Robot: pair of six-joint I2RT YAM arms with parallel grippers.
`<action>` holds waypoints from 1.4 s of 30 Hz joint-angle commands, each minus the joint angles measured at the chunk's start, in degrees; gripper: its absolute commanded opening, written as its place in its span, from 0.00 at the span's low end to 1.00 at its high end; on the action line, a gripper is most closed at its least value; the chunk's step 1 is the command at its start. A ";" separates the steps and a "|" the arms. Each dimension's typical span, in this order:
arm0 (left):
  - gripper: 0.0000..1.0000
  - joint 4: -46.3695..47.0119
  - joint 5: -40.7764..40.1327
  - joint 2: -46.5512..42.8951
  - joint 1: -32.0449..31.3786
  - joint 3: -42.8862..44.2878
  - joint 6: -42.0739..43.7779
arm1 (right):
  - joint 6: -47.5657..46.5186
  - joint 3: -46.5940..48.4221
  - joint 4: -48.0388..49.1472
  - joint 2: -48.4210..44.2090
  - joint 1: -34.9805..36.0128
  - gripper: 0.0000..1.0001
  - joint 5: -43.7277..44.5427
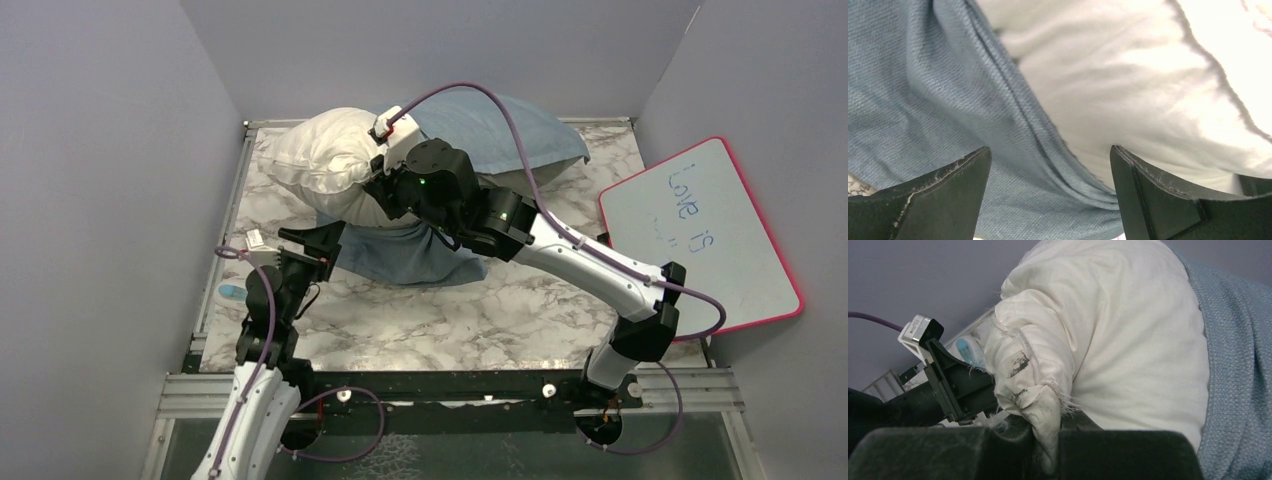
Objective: Remove the pillowcase from the pillow
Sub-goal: Remove the pillow from the pillowcase.
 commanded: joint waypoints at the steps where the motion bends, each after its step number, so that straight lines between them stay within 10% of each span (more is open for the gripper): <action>1: 0.90 1.09 -2.56 -2.92 0.19 -3.80 -4.52 | 2.62 2.75 5.32 -1.14 0.77 0.01 -2.71; 27: 0.78 19.05 -2.32 38.84 -9.38 3.50 2.52 | 7.10 -1.87 15.43 -7.86 0.77 0.01 -9.85; 42: 0.98 -34.75 -17.66 -4.94 -9.21 9.49 8.76 | 2.73 -6.32 11.39 -3.96 0.00 0.01 4.00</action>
